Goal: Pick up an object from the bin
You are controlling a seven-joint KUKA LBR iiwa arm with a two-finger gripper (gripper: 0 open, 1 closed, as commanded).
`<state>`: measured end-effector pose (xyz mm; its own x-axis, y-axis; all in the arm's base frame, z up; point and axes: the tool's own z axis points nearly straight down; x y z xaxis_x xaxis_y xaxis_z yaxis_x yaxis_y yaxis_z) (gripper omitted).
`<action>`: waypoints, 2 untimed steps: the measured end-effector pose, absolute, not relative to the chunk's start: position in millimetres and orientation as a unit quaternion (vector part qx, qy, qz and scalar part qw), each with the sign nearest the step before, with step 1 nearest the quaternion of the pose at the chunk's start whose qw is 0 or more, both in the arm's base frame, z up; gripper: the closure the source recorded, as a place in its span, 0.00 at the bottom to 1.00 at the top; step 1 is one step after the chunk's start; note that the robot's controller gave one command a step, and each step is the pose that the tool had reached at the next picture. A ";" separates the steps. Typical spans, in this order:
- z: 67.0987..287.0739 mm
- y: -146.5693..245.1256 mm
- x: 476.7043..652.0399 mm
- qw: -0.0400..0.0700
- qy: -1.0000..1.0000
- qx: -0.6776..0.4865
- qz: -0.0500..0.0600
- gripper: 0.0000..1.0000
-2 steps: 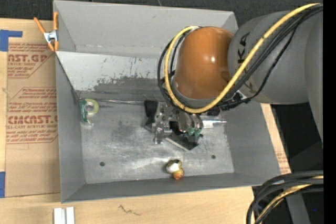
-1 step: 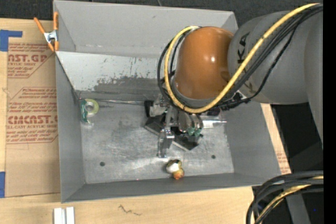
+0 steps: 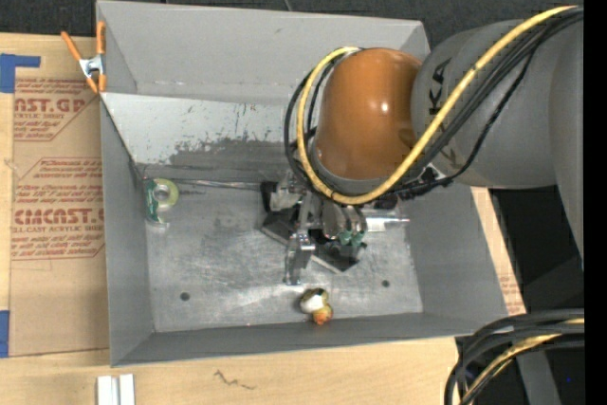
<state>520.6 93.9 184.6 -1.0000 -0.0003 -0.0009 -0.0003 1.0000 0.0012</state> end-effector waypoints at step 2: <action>127.8 12.6 523.3 0.002 0.998 -0.068 0.000 0.00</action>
Offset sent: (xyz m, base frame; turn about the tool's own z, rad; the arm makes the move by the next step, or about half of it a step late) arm -0.0160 -0.1129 -0.0824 -0.0803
